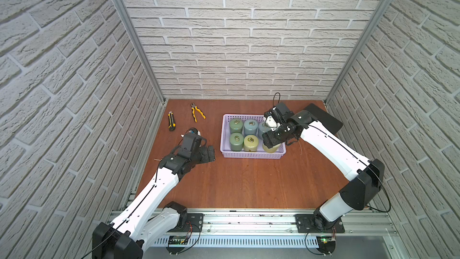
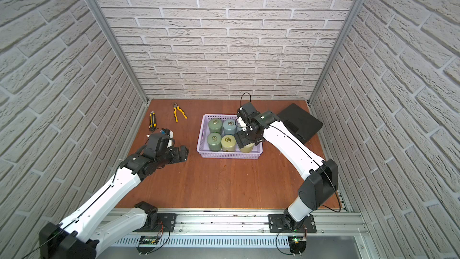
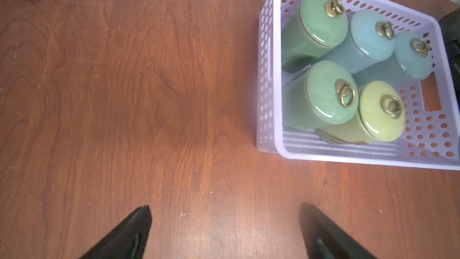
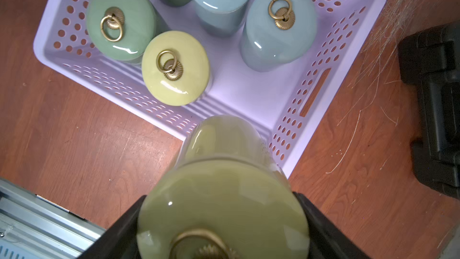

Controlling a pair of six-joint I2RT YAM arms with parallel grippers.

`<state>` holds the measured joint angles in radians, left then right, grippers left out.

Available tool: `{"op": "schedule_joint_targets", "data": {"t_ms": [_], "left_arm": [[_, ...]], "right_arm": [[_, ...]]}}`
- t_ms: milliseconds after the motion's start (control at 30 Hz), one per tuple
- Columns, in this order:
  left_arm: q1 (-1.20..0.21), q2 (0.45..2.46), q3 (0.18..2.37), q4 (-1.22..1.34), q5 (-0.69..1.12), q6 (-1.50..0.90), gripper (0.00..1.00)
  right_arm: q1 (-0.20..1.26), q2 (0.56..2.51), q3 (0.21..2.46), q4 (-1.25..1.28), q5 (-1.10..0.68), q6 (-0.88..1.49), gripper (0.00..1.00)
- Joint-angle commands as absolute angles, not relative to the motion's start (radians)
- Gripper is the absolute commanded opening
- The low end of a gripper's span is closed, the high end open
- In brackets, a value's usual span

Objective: Take the tea canister out of the basket
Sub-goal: Place the tea canister at the center of the board.

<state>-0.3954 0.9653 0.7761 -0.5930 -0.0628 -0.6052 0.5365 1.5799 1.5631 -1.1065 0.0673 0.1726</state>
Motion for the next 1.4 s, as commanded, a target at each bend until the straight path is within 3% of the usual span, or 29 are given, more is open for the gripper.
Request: {"op": "schedule_joint_targets", "data": {"t_ms": [0,733,1367], "left_arm": [[-0.382,0.973,0.77,-0.545,-0.059,-0.612,0.98],[-0.354,0.981,0.782,-0.563,-0.04,-0.631,0.98],[-0.345,0.953,0.778,-0.62,-0.026,-0.663,0.98]], "right_arm": [[0.578,1.5,1.539,-1.079,0.1,0.226,0.41],[0.978,1.401,1.339,-1.007,0.192,0.482,0.41],[1.22,1.431,1.24,-0.919,0.228,0.593,0.41]]}}
